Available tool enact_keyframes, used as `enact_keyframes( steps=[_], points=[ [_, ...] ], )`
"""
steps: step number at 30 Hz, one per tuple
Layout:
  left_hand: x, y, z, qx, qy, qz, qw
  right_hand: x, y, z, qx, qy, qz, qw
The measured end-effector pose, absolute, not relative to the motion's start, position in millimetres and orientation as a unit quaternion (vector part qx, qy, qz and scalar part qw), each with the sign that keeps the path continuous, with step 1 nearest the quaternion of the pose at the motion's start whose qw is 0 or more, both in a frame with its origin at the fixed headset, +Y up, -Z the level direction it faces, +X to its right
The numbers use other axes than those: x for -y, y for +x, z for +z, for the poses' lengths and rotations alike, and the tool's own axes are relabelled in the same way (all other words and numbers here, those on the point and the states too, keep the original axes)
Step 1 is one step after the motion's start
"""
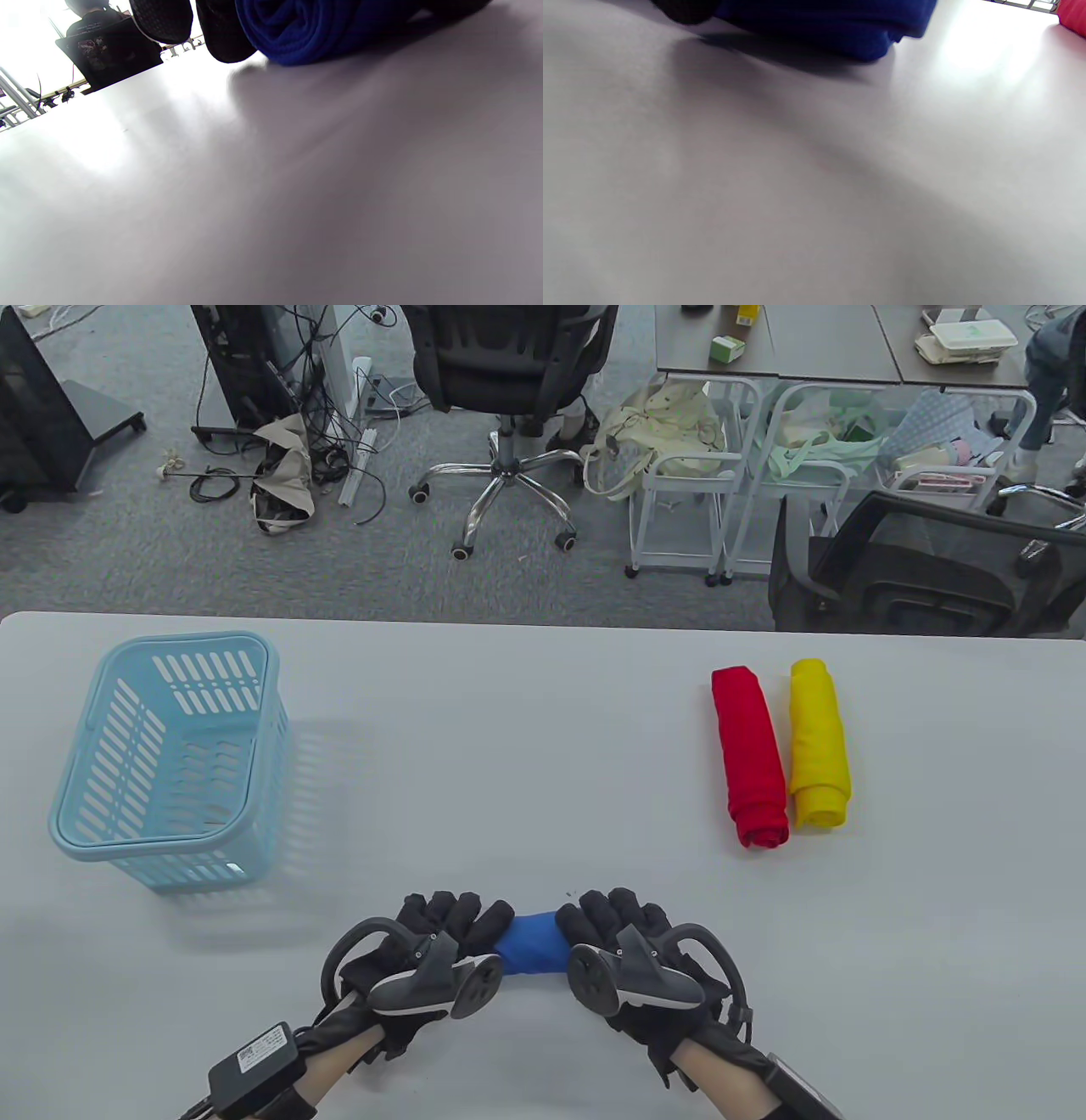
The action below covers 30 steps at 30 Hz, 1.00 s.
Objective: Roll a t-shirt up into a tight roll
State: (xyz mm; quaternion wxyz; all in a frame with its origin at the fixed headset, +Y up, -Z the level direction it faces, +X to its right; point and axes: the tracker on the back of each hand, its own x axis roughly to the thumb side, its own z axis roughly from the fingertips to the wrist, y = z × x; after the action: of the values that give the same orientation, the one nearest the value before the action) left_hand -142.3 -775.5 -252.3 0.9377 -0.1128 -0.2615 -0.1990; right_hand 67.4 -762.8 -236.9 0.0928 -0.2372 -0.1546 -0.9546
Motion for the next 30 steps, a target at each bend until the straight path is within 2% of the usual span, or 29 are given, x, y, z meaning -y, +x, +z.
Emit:
enact_keyframes(
  steps=[3, 10, 12, 14, 19, 22, 25, 26, 28, 30],
  points=[
    [775.7, -147.0, -260.2, 0.25, -0.134, -0.167, 0.944, 760.4, 66.8, -235.6, 0.146, -0.238, -0.955, 0.097],
    [770.2, -155.5, -266.1, 0.245, -0.121, -0.164, 0.948, 760.5, 70.3, -239.0, 0.149, -0.231, -0.957, 0.087],
    [765.5, -167.2, -272.5, 0.223, -0.117, -0.148, 0.956, 759.4, 76.6, -243.5, 0.148, -0.215, -0.961, 0.084],
    [762.4, -180.0, -278.0, 0.196, -0.107, -0.147, 0.964, 758.6, 86.2, -249.4, 0.144, -0.19, -0.967, 0.09],
    [752.4, -208.4, -282.9, 0.144, -0.07, -0.154, 0.975, 753.1, 121.3, -265.5, 0.12, -0.058, -0.984, 0.114],
    [745.6, -215.3, -283.7, 0.134, -0.065, -0.129, 0.98, 749.3, 133.9, -267.9, 0.118, -0.01, -0.987, 0.113],
    [741.8, -218.1, -282.2, 0.13, -0.054, -0.127, 0.982, 732.0, 144.0, -260.7, 0.085, 0.019, -0.993, 0.084],
    [741.5, -218.4, -281.9, 0.13, -0.051, -0.129, 0.982, 725.3, 145.0, -256.6, 0.068, 0.015, -0.994, 0.084],
    [741.6, -218.3, -282.1, 0.131, -0.053, -0.129, 0.982, 718.1, 139.8, -247.6, 0.072, -0.064, -0.993, 0.063],
    [741.3, -217.6, -281.8, 0.131, -0.055, -0.127, 0.982, 721.4, 133.4, -242.7, 0.083, -0.075, -0.993, 0.048]
  ],
)
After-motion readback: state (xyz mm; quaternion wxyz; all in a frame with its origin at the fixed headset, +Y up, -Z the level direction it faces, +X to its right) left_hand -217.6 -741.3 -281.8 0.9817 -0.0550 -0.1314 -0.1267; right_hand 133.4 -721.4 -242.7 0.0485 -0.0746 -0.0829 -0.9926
